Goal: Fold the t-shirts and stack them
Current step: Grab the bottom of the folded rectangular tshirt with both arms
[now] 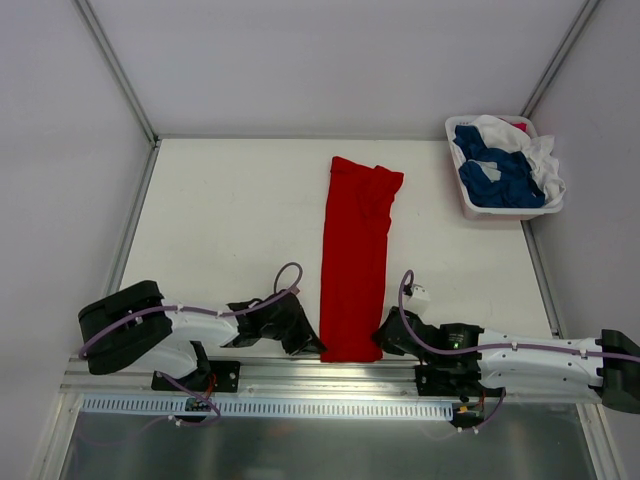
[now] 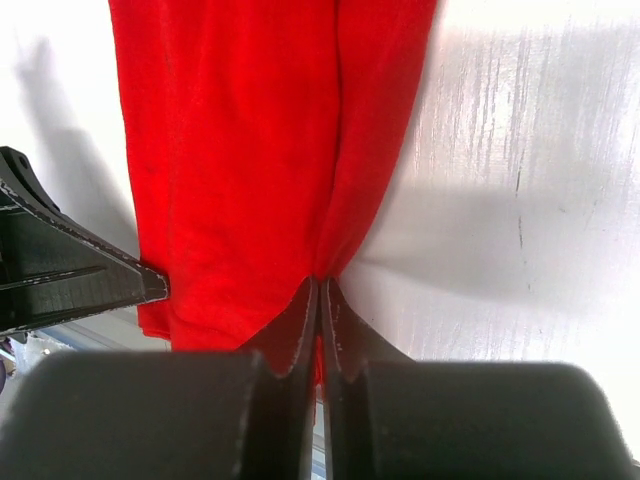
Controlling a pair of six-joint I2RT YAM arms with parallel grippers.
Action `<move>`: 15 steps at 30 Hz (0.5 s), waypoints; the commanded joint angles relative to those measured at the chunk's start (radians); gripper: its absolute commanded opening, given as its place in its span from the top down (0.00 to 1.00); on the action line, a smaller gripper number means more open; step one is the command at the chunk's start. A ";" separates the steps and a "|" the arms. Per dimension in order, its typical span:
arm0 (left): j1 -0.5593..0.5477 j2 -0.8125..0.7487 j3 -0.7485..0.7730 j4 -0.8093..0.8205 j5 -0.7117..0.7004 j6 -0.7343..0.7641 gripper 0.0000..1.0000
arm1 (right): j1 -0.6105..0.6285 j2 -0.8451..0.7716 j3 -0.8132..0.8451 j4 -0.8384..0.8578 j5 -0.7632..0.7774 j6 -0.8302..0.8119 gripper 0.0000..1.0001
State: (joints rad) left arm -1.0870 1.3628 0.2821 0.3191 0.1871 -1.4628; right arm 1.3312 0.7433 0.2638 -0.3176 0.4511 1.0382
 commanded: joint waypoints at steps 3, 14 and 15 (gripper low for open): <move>-0.010 0.094 -0.054 -0.350 -0.109 0.088 1.00 | 0.006 -0.005 -0.006 0.023 0.001 0.013 1.00; -0.010 0.084 -0.032 -0.362 -0.117 0.099 1.00 | 0.010 -0.007 -0.003 0.026 0.004 -0.001 1.00; -0.010 0.069 -0.028 -0.371 -0.120 0.104 1.00 | 0.011 -0.009 0.006 0.026 0.009 -0.006 1.00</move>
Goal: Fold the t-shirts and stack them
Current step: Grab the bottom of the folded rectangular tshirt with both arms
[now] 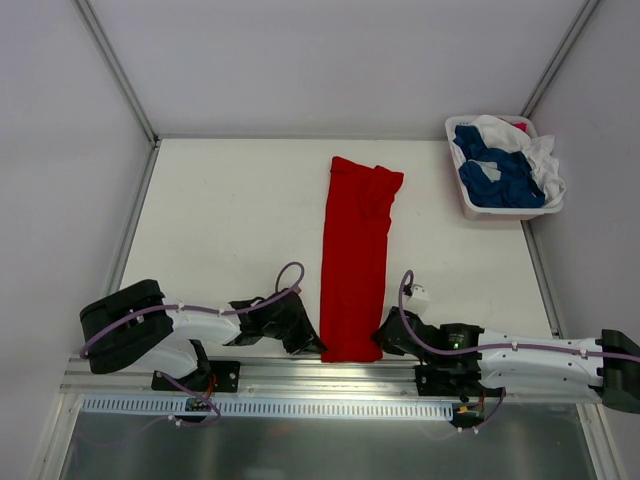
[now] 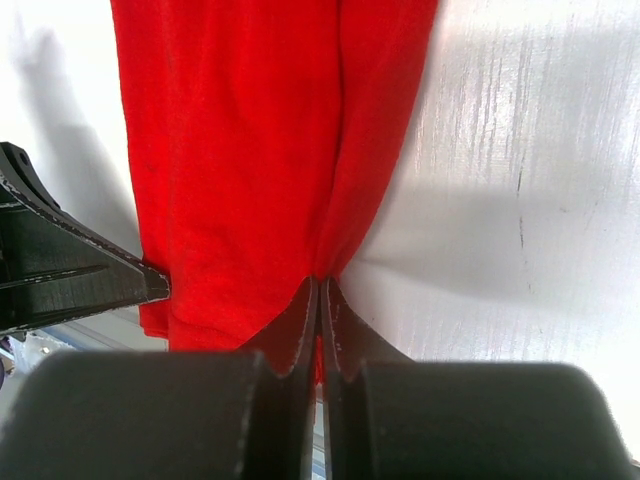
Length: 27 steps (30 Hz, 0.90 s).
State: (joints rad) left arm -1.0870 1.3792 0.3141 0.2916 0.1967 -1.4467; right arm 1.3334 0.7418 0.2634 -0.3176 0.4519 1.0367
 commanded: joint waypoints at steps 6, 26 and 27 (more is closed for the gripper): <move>-0.008 -0.031 0.040 -0.486 -0.192 0.137 1.00 | 0.009 -0.019 0.065 -0.031 0.045 -0.053 1.00; 0.084 -0.072 0.359 -0.675 -0.309 0.359 1.00 | -0.046 -0.015 0.229 -0.112 0.102 -0.214 1.00; 0.084 -0.068 0.361 -0.675 -0.306 0.361 1.00 | -0.046 -0.012 0.226 -0.112 0.097 -0.210 1.00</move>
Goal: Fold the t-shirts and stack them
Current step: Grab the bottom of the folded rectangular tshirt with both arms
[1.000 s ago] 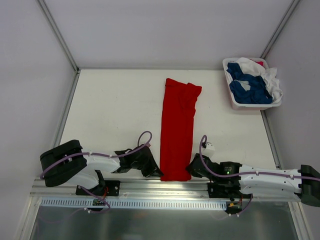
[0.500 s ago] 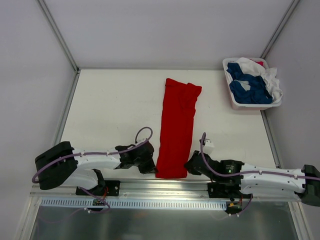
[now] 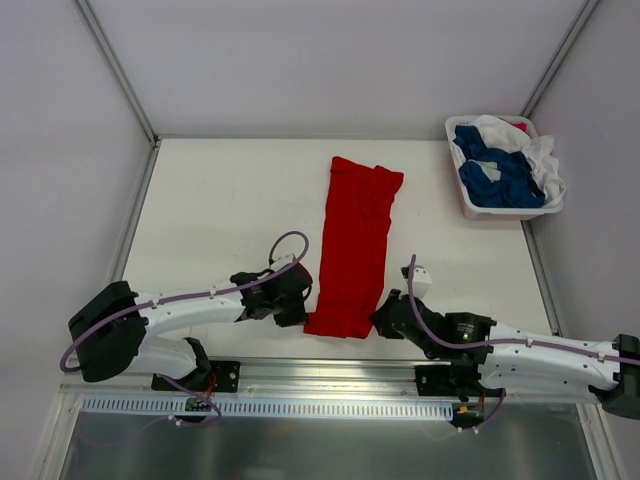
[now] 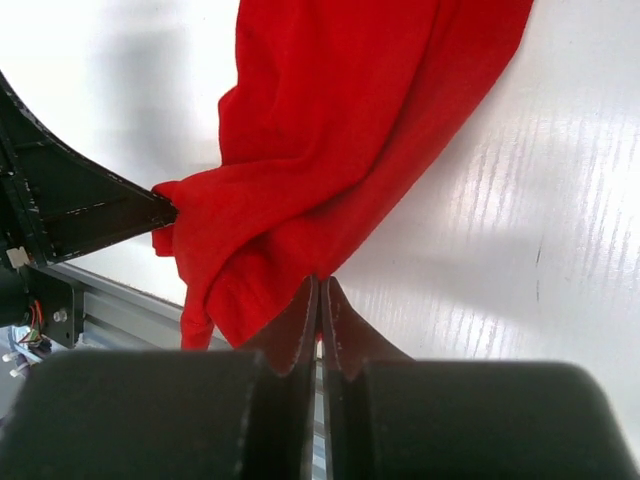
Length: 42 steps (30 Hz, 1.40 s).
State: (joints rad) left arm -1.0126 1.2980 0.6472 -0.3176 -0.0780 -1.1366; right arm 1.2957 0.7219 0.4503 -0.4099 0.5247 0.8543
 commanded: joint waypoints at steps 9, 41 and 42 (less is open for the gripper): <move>0.009 0.044 0.006 -0.066 -0.006 0.041 0.63 | -0.009 0.037 -0.024 0.005 -0.035 0.037 0.70; -0.165 0.208 -0.004 -0.008 0.033 -0.121 0.32 | 0.129 -0.012 -0.131 -0.052 0.017 0.235 0.40; -0.165 0.205 -0.011 0.005 0.040 -0.124 0.31 | 0.131 -0.016 -0.133 -0.055 0.021 0.238 0.40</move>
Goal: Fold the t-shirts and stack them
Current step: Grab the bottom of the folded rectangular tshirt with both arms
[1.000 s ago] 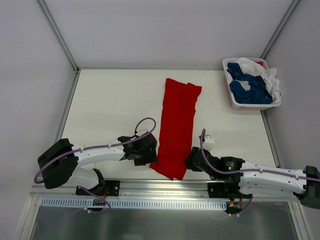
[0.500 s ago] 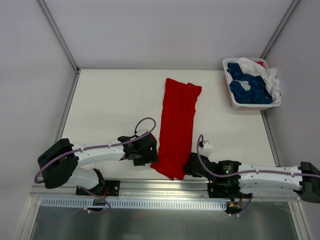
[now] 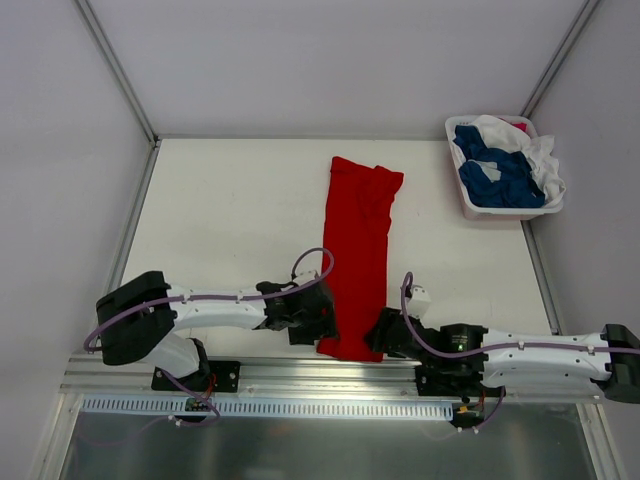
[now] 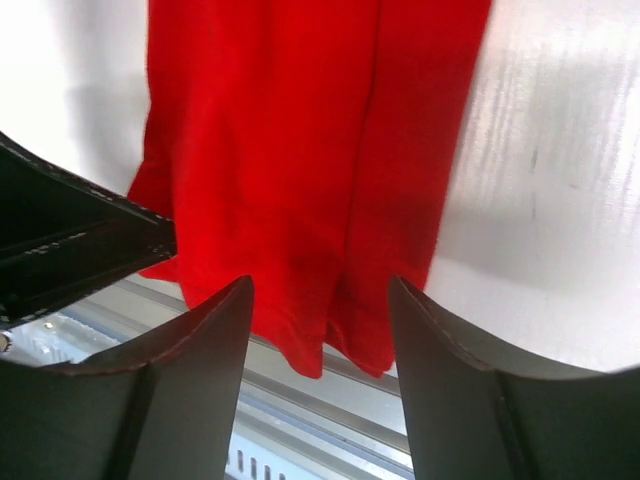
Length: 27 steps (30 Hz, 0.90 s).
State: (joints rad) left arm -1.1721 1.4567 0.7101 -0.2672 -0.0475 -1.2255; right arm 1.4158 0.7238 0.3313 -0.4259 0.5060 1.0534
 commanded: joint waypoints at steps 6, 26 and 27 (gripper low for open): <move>-0.047 0.083 -0.051 -0.020 0.032 -0.046 0.32 | 0.012 -0.029 0.006 -0.074 0.063 0.030 0.39; 0.054 -0.145 -0.276 -0.053 -0.012 -0.065 0.30 | 0.012 -0.040 0.012 -0.106 0.071 0.039 0.38; 0.064 -0.144 -0.278 -0.052 -0.015 -0.057 0.30 | 0.012 -0.041 0.014 -0.109 0.071 0.039 0.38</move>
State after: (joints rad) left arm -1.1374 1.2713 0.5022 -0.1371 0.0120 -1.3281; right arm 1.4239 0.6811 0.3195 -0.5175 0.5533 1.0702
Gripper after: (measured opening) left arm 0.692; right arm 0.617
